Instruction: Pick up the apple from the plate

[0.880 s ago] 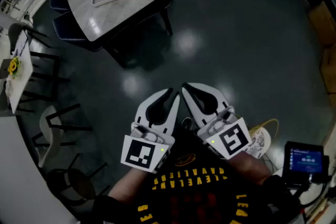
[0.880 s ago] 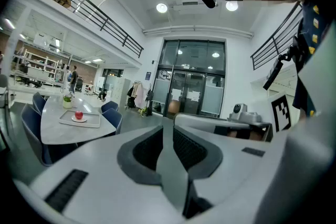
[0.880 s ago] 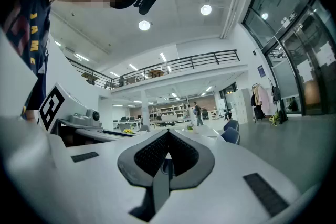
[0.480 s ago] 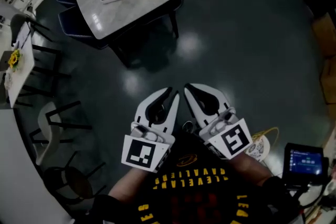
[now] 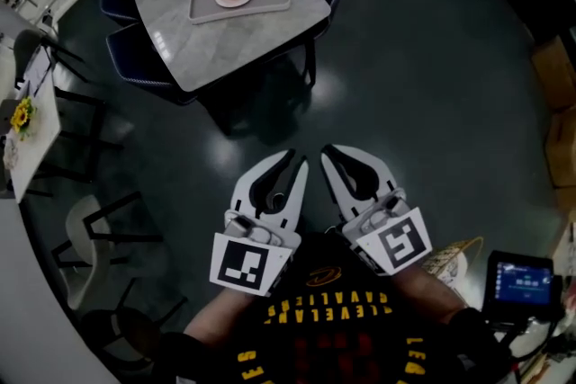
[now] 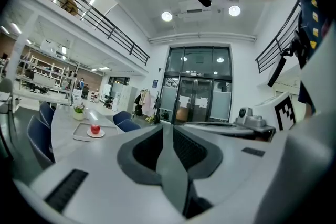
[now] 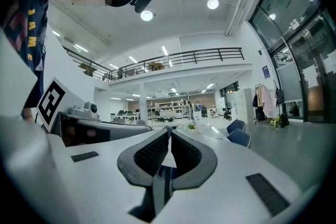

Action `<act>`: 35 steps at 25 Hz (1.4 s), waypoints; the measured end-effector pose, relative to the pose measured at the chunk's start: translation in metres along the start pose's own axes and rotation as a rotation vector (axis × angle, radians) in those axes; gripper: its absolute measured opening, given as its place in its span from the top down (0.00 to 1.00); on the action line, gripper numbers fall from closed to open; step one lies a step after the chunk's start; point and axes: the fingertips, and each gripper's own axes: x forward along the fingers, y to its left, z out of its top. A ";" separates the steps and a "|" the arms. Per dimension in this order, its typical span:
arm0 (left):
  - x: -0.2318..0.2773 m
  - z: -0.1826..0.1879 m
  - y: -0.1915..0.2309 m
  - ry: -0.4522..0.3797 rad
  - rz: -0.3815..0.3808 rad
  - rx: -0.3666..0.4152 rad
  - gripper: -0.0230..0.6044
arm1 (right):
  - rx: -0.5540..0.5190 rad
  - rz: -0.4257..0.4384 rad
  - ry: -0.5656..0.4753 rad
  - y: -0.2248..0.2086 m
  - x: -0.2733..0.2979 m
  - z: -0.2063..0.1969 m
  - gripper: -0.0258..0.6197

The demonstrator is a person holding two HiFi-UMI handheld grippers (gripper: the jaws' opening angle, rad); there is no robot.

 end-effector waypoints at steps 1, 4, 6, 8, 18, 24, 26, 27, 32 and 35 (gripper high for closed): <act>0.000 0.001 0.009 -0.001 0.000 -0.005 0.87 | 0.000 -0.002 0.004 0.001 0.008 -0.001 0.95; -0.002 0.003 0.032 -0.014 0.005 -0.019 0.87 | 0.002 0.007 0.017 0.007 0.028 -0.004 0.95; -0.005 0.005 0.043 -0.028 0.011 -0.029 0.87 | 0.000 0.019 0.021 0.010 0.038 -0.003 0.95; -0.007 0.010 0.053 -0.048 0.021 -0.040 0.87 | -0.013 0.020 0.035 0.010 0.048 -0.001 0.95; -0.004 0.029 0.110 -0.090 0.089 -0.032 0.87 | -0.044 0.085 0.054 0.016 0.113 0.005 0.95; 0.064 0.022 0.148 -0.049 0.153 -0.043 0.87 | 0.011 0.136 0.055 -0.045 0.165 -0.011 0.95; 0.069 0.026 0.158 -0.045 0.166 -0.045 0.87 | 0.021 0.141 0.056 -0.050 0.177 -0.010 0.95; 0.065 0.029 0.163 -0.046 0.171 -0.043 0.87 | 0.023 0.142 0.056 -0.046 0.181 -0.008 0.95; 0.076 0.039 0.189 -0.039 0.207 -0.047 0.87 | 0.034 0.157 0.068 -0.056 0.205 -0.003 0.95; 0.133 0.047 0.206 -0.017 0.238 -0.045 0.87 | 0.051 0.179 0.078 -0.111 0.235 0.000 0.95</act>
